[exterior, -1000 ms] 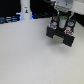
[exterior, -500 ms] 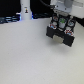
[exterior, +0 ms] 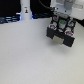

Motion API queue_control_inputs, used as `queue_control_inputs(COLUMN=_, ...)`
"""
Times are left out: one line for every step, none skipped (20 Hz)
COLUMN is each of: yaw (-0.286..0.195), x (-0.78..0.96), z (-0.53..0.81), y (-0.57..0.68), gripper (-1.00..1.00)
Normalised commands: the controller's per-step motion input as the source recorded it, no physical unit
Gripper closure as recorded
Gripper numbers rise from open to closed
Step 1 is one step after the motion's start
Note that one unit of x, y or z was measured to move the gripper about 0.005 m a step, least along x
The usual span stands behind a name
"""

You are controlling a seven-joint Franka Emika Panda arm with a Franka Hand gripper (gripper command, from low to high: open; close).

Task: Open the kcup holder, insert the kcup into the holder, and close the kcup holder

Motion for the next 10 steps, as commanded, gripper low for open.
queue_control_inputs(yaw=0.079, x=0.04, z=0.12, y=0.03, gripper=-1.0)
queue_control_inputs(yaw=0.08, x=0.04, z=0.13, y=0.03, gripper=-1.0)
queue_control_inputs(yaw=0.106, x=0.07, z=0.29, y=-0.03, gripper=-1.0)
queue_control_inputs(yaw=0.104, x=0.07, z=0.34, y=-0.05, gripper=-1.0)
queue_control_inputs(yaw=0.099, x=0.09, z=0.37, y=-0.06, gripper=-1.0)
queue_control_inputs(yaw=0.089, x=0.13, z=0.42, y=-0.08, gripper=-1.0)
queue_control_inputs(yaw=0.075, x=0.17, z=0.51, y=-0.11, gripper=-1.0)
queue_control_inputs(yaw=0.07, x=0.21, z=0.56, y=-0.19, gripper=-1.0)
queue_control_inputs(yaw=0.065, x=0.25, z=0.62, y=-0.26, gripper=-1.0)
queue_control_inputs(yaw=0.061, x=0.27, z=0.62, y=-0.3, gripper=-1.0)
